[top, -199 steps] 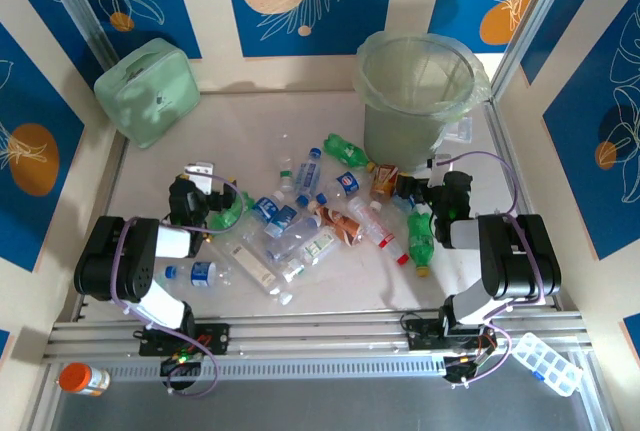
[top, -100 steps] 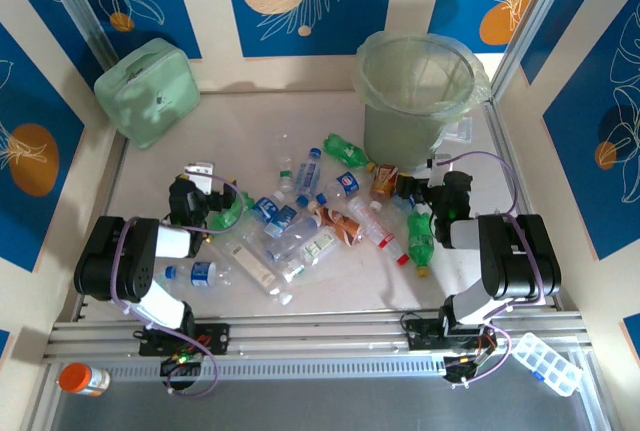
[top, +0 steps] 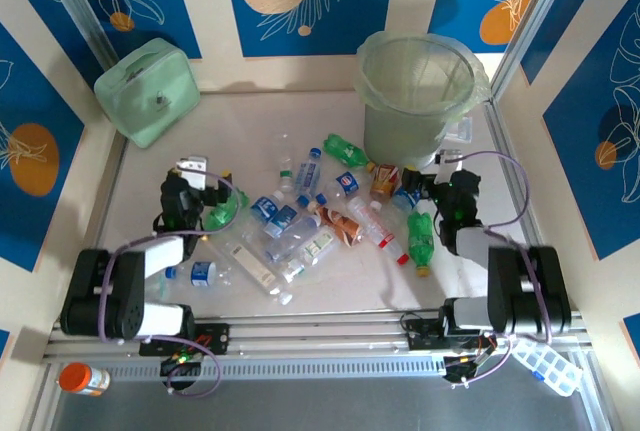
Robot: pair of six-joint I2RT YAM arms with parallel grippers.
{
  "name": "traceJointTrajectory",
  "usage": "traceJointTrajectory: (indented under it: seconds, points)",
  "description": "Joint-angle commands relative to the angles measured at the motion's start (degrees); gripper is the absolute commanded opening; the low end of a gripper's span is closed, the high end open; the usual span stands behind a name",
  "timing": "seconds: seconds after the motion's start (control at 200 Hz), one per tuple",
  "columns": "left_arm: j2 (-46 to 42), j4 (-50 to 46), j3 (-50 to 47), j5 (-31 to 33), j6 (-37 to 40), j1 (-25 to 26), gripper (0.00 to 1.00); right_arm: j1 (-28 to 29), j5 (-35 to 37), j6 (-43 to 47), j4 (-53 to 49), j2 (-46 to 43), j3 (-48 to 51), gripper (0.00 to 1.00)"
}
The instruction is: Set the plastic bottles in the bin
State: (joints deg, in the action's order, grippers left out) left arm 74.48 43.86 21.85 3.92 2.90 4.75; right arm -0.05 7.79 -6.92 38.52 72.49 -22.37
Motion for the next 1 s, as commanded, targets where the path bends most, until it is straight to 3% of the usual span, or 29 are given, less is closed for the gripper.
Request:
traceJointTrajectory:
  seconds: [0.0,0.075,0.15,0.25,0.34,0.425,0.485,0.515,0.6,0.655,0.69,0.72,0.805,0.905,0.95,0.995]
  points:
    - [-7.16,1.90,-0.63,7.05,-1.44,3.24,0.99,1.88,3.96,-0.46,-7.09,-11.71,0.54,0.99]
    - [-12.05,4.70,-1.74,8.10,-5.06,7.00,0.99,5.55,4.42,-0.21,-10.21,-20.06,1.76,0.99]
    - [-17.18,7.01,-3.57,11.66,-6.71,14.12,0.99,12.31,9.64,-1.39,-12.86,-29.25,3.70,0.99]
    - [-23.49,3.81,-3.73,10.25,-7.69,23.65,0.99,24.67,14.04,-0.03,-14.08,-39.25,5.23,0.99]
    - [-29.27,-2.80,-2.50,9.78,-9.78,32.86,0.99,37.62,18.11,1.19,-20.09,-42.23,1.49,0.99]
    - [-34.95,-13.16,-0.17,13.24,-17.63,40.65,0.99,50.54,27.68,0.71,-30.79,-39.93,-6.58,0.99]
    - [-38.40,-30.62,4.83,18.25,-27.22,44.62,0.99,60.19,39.71,-3.86,-40.97,-35.98,-14.29,0.99]
    - [-39.50,-39.88,7.45,19.97,-33.43,45.23,0.99,62.89,41.33,-7.62,-46.49,-34.32,-17.60,0.99]
    - [-42.05,-65.49,15.41,21.24,-47.10,44.77,0.99,62.28,33.06,-26.12,-65.31,-32.06,-25.18,0.99]
    - [-44.27,-80.12,18.62,26.73,-54.73,44.74,0.99,58.21,19.68,-24.78,-66.40,-31.66,-25.31,0.99]
    - [-46.29,-84.37,18.24,29.02,-58.31,44.65,0.99,54.88,12.69,-26.25,-66.81,-30.99,-24.72,0.99]
    - [-48.31,-83.80,17.27,28.47,-56.37,44.37,0.99,52.20,10.41,-29.14,-68.88,-29.83,-24.89,0.99]
    - [-49.55,-84.25,18.39,23.87,-51.30,43.76,0.99,48.86,11.94,-33.12,-76.33,-24.74,-26.30,0.99]
    - [-41.88,-89.42,23.89,18.45,-47.61,43.68,0.99,52.22,25.55,-36.59,-82.36,-17.79,-26.93,0.99]
    - [-38.02,-90.11,25.31,15.76,-45.96,43.68,1.00,54.34,28.29,-34.10,-82.99,-15.12,-26.91,0.99]
    - [-35.32,-89.54,25.49,13.54,-44.59,43.74,0.92,56.10,25.70,-28.82,-81.14,-13.48,-26.23,0.99]
